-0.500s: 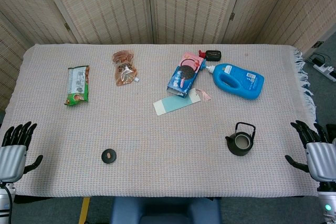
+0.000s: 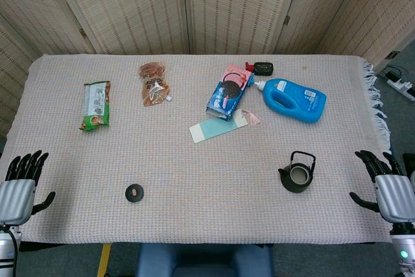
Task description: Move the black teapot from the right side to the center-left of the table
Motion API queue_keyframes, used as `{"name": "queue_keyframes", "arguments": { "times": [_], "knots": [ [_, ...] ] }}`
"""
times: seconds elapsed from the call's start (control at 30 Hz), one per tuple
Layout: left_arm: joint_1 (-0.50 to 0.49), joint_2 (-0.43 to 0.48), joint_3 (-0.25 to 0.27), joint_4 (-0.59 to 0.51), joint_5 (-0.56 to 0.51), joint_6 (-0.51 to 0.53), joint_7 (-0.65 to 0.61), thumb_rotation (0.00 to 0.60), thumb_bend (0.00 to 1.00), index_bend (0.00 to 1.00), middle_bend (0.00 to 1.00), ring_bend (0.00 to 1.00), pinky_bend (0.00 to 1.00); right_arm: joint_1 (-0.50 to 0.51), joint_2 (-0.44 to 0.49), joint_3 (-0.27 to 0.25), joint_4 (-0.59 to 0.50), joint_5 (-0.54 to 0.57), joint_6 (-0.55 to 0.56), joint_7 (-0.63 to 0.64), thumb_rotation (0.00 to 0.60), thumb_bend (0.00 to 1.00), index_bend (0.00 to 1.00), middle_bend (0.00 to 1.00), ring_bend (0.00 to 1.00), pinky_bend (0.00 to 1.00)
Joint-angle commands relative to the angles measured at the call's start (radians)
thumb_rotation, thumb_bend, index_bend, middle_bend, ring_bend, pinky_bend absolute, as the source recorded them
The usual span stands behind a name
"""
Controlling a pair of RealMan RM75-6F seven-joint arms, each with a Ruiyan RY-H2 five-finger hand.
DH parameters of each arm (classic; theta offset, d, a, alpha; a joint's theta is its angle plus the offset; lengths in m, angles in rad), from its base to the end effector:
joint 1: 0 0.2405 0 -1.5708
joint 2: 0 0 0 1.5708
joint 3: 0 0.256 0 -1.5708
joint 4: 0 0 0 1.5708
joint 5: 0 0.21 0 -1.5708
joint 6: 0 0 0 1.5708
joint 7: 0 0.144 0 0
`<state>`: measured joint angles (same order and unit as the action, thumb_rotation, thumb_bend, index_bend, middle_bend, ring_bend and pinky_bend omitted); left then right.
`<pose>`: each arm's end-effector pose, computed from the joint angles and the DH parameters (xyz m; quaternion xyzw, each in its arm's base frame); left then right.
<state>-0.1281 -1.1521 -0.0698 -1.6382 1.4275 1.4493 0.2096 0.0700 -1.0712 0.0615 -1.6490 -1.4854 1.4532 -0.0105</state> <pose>-0.3043 0.1975 0.1476 -0.6139 -0.3525 -0.3399 0.6192 -0.3125 -0.1785 0.1691 0.5947 -0.3946 0.3718 0.5936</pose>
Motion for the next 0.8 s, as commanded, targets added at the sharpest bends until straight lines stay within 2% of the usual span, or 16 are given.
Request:
{"name": "queue_keyframes", "arguments": {
  "times": [0.03,0.4,0.8],
  "knots": [
    [0.001,0.001,0.001,0.001,0.001,0.002,-0.002,0.6,0.25,0.02,0.0,0.0,0.0,0.012,0.008,0.004,-0.01,0.01,-0.022,-0.004,0.6,0.18,0.14,0.19,0.27,0.1],
    [0.007,-0.001,0.007,0.005,0.009,0.011,-0.016,0.6,0.25,0.02,0.0,0.0,0.0,0.159,0.03,0.057,-0.031,0.074,-0.236,0.006,0.6,0.18,0.17,0.23,0.28,0.15],
    [0.022,0.003,0.013,0.009,0.005,0.024,-0.03,0.6,0.25,0.03,0.0,0.0,0.0,0.349,-0.021,0.103,0.067,0.184,-0.522,0.035,0.6,0.18,0.28,0.32,0.28,0.15]
  ]
}}
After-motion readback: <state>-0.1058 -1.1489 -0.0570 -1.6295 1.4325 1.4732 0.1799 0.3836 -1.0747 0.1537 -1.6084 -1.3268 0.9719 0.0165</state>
